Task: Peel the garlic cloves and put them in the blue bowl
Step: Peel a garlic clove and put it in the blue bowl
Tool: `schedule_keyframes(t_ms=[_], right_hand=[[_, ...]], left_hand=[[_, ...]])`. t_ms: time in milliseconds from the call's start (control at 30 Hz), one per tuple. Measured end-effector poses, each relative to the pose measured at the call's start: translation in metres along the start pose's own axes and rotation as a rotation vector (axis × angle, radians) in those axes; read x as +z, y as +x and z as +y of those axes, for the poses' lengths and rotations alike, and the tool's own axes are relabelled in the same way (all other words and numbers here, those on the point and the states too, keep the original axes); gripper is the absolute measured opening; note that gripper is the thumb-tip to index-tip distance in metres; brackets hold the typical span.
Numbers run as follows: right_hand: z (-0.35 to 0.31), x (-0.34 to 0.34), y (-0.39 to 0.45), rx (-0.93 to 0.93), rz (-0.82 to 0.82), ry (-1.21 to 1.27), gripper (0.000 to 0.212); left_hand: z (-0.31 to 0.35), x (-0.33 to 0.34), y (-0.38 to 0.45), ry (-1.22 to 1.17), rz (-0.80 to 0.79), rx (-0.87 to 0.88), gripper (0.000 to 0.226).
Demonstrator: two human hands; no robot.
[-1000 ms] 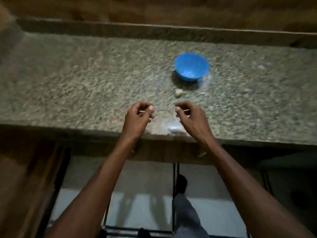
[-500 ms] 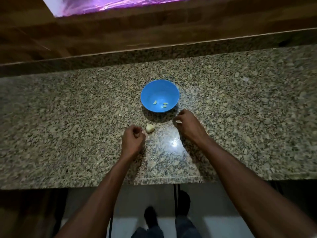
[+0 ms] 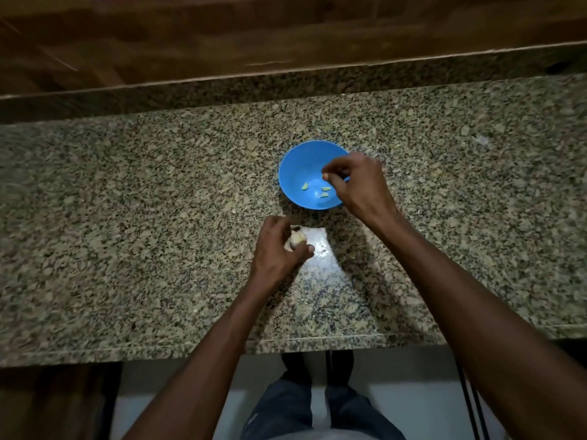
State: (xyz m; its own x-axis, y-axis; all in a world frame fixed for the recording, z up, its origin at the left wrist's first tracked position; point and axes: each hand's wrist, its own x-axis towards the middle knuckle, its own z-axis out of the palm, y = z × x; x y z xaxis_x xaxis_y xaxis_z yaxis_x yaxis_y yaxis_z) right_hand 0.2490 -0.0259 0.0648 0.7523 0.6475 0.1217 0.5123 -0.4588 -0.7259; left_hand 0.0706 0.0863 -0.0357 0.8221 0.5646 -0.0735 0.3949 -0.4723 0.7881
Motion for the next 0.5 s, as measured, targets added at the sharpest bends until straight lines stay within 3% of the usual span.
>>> schedule_keyframes(t_ms=[100,167,267,400,500], right_hand=[[0.0,0.009,0.009,0.031,-0.085,-0.113,0.021],[-0.001,0.01,0.002,0.057,-0.02,-0.118,0.02],[-0.008,0.011,-0.029,0.139,0.067,0.096,0.014],[-0.007,0.041,-0.086,0.239,-0.053,0.252,0.015],[0.0,0.059,-0.111,0.307,-0.137,0.373,0.03]], left_hand=[[-0.006,-0.001,-0.001,-0.003,0.001,0.047,0.03],[-0.005,-0.004,-0.004,-0.056,0.01,0.063,0.025],[0.0,-0.01,-0.012,-0.215,0.053,0.027,0.023],[0.006,-0.017,-0.024,-0.44,0.058,-0.102,0.029],[0.013,-0.021,-0.032,-0.559,0.041,-0.211,0.032]])
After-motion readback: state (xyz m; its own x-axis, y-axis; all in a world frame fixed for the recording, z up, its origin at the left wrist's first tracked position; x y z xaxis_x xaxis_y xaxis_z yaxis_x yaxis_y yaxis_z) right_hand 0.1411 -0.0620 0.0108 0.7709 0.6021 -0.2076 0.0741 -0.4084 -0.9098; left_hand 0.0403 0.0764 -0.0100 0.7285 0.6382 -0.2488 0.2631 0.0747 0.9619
